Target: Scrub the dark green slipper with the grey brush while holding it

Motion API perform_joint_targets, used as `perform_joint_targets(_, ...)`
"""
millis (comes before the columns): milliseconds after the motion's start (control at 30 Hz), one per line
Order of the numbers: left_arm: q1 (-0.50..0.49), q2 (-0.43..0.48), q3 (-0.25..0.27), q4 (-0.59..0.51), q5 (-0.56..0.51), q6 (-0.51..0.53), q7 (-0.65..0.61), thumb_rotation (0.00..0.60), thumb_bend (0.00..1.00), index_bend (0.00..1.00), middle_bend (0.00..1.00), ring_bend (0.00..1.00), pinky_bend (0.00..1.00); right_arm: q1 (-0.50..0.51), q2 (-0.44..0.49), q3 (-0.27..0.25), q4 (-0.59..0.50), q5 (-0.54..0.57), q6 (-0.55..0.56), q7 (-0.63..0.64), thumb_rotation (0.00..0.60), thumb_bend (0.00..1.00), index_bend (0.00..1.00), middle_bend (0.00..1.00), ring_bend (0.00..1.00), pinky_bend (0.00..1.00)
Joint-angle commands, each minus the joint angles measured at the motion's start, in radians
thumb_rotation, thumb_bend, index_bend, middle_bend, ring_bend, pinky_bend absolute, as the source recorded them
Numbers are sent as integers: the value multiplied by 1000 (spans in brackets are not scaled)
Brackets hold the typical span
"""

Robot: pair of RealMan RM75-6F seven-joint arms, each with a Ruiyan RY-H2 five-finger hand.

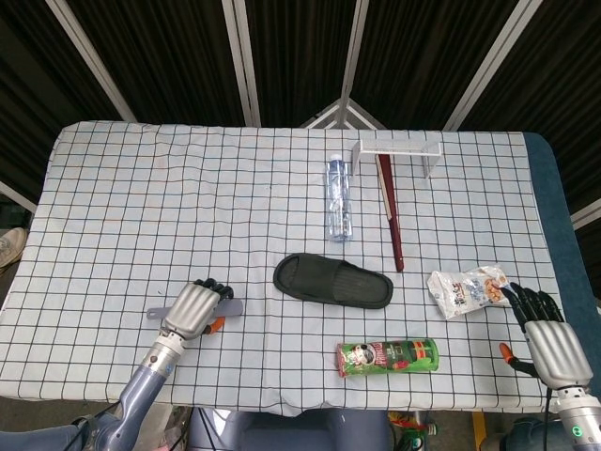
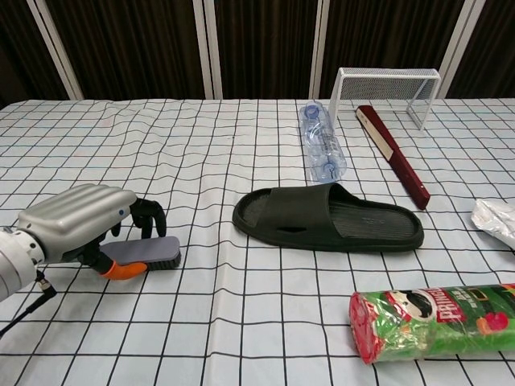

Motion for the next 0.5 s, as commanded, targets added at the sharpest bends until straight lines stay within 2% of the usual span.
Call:
perform_joint_targets(33,-2,1,1,1,4,3,-5,600,525,424,500,365,473,0,0,1,0,2,-1,0,600,396,0,0,0,0)
perform_joint_targets(267,-10,8,1,-1,10,6,-16,600,711,491,561,422,526,1,0,0,-1,3,-4,0,600,397,0,0,0,0)
perform_joint_targets(500,-24,24,-22,6,10,3,-80,600,786,549,612,473,579,-2,1,0,-5,-6,9,-3,600,397,0,0,0,0)
